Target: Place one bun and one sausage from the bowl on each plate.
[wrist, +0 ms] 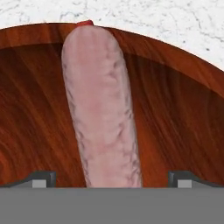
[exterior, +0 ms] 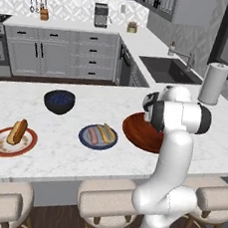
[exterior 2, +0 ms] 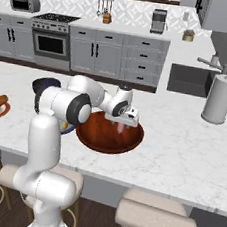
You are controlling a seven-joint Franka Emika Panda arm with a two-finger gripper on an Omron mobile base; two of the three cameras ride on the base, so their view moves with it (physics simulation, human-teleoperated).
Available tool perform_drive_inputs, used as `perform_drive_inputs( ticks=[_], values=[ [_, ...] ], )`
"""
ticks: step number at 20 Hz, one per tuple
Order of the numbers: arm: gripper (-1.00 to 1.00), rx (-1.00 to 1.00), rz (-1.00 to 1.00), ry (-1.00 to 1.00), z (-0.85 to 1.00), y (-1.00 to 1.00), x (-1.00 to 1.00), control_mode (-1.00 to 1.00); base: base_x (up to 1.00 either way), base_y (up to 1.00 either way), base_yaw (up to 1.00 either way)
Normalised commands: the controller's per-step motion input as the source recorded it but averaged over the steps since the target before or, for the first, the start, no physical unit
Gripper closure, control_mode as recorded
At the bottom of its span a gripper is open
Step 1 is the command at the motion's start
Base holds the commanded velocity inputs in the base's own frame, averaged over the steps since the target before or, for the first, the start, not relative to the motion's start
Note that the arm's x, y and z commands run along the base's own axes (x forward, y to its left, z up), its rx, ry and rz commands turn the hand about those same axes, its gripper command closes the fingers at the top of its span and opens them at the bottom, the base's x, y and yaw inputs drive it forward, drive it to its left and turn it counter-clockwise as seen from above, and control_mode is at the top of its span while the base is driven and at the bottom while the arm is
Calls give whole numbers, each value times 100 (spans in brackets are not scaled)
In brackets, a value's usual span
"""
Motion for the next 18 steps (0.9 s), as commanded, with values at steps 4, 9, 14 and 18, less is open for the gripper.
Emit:
perform_drive_inputs(
  ticks=[4, 9, 14, 18],
  values=[
    [-100, 0, 0, 0, -18, 0, 3, -100, 0, 0, 0],
    [-100, 0, 0, 0, 0, 0, 0, -100, 0, 0, 0],
    [100, 0, 0, 0, 0, 0, 0, -100, 0, 0, 0],
    [100, 0, 0, 0, 0, 0, 0, -100, 0, 0, 0]
  ],
)
